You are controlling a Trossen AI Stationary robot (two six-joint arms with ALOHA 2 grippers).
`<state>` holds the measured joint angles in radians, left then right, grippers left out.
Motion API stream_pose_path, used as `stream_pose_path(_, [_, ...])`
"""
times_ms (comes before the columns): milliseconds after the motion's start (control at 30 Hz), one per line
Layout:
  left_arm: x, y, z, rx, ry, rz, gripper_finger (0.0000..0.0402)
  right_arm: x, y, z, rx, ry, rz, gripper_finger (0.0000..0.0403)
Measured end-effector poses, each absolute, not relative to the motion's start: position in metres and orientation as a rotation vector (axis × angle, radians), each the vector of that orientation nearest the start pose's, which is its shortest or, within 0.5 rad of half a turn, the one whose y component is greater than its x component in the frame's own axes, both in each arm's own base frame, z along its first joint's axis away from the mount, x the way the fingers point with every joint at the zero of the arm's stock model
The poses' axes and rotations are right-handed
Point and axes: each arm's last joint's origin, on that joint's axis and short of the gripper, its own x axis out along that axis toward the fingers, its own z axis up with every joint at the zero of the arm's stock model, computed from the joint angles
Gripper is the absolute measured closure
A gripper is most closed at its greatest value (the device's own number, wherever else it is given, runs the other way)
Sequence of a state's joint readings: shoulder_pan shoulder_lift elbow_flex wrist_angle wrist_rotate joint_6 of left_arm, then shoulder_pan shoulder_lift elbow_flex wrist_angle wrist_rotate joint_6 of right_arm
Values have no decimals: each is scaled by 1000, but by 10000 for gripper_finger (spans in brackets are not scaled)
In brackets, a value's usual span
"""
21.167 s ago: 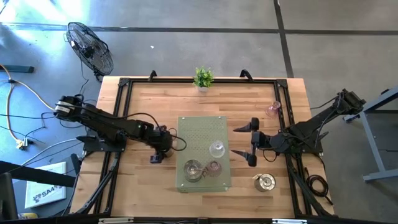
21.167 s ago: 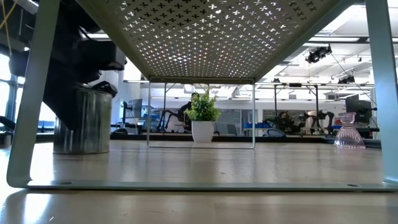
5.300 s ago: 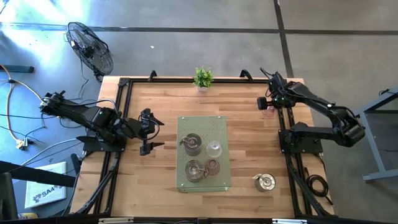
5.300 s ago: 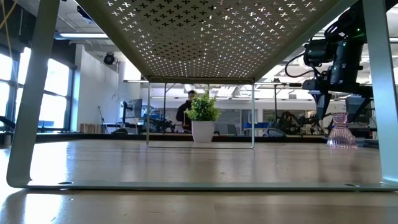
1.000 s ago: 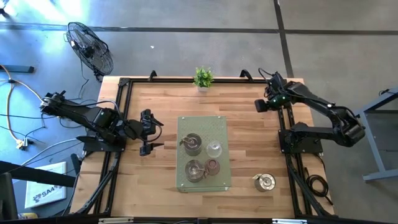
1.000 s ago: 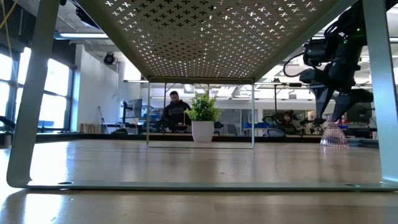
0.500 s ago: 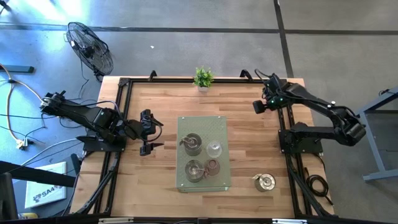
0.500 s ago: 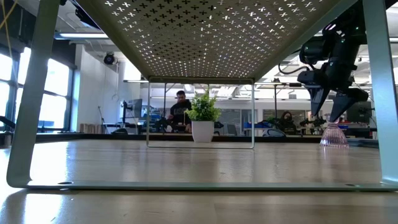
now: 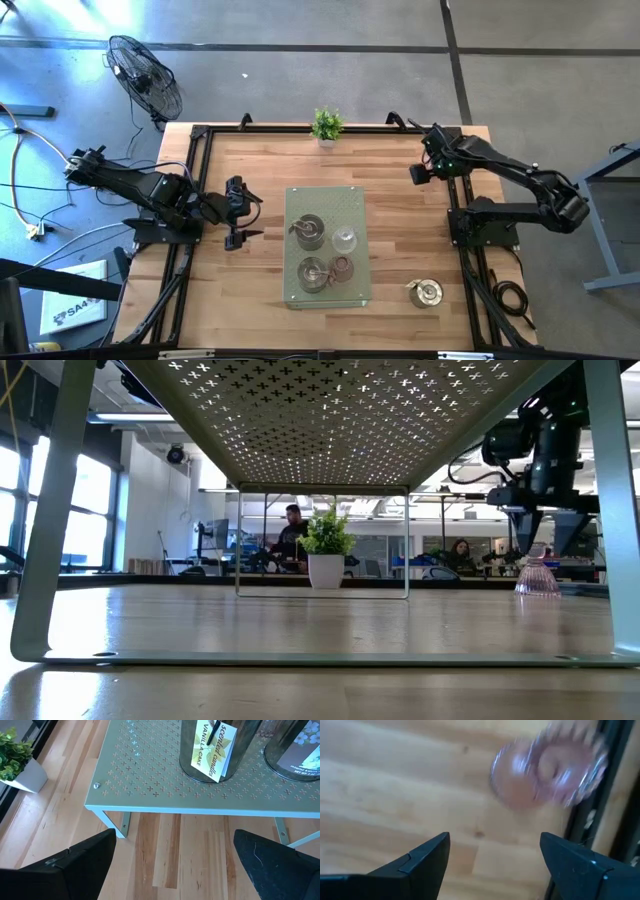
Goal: Pick & Place candle stick holders
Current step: Put the purple candle holder on the shelf
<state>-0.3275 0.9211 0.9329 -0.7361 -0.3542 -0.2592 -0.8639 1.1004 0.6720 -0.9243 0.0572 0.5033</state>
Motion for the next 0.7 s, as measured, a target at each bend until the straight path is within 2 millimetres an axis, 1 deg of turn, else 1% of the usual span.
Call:
stream_pose_path(133, [170, -47, 314, -8, 672, 112, 5, 111, -135, 199, 828, 1072, -1112, 98])
stream_pose_path(233, [170, -47, 314, -8, 672, 111, 5, 111, -135, 199, 786, 1092, -1066, 98])
stream_pose_path(300, [170, -47, 314, -8, 673, 110, 5, 111, -134, 199, 789, 1107, -1047, 98])
stream_pose_path(533, [170, -47, 314, -8, 673, 110, 5, 108, -135, 198, 888, 1061, -1125, 98])
stream_pose_path(700, [170, -47, 314, -8, 673, 110, 5, 103, -139, 198, 924, 1035, -1186, 98])
